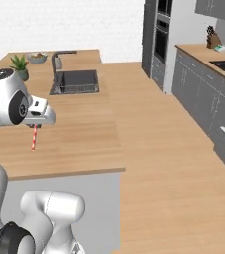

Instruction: Take a straw from the drawer in front and place it inside the glass cup on the dining counter.

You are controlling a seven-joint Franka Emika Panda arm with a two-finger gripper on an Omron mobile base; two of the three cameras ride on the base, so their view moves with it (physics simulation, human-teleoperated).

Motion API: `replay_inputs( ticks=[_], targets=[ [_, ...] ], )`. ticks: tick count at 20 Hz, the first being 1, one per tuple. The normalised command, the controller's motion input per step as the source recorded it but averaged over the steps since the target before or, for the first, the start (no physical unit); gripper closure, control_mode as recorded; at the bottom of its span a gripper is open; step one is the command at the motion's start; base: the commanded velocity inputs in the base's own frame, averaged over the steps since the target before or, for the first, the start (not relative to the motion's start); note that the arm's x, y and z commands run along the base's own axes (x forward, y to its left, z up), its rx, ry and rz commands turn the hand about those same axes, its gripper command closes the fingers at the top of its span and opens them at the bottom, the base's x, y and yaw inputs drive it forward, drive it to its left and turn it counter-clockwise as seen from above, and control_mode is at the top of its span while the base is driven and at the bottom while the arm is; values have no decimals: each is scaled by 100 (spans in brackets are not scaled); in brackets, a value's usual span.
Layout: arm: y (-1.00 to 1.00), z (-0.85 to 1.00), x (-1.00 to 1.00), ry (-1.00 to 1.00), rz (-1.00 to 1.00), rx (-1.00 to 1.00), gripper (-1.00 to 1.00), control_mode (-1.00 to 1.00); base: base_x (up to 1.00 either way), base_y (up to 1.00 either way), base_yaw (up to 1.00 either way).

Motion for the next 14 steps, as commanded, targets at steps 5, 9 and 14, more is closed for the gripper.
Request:
replay_inputs(
  ticks=[5, 9, 14],
  targets=[
    [0, 0, 0, 0, 0, 0, 100, 100, 0, 100, 3],
    [0, 0, 0, 0, 0, 0, 100, 100, 0, 100, 0],
    [0, 0, 0, 0, 0, 0, 100, 100, 0, 100, 0]
  ],
)
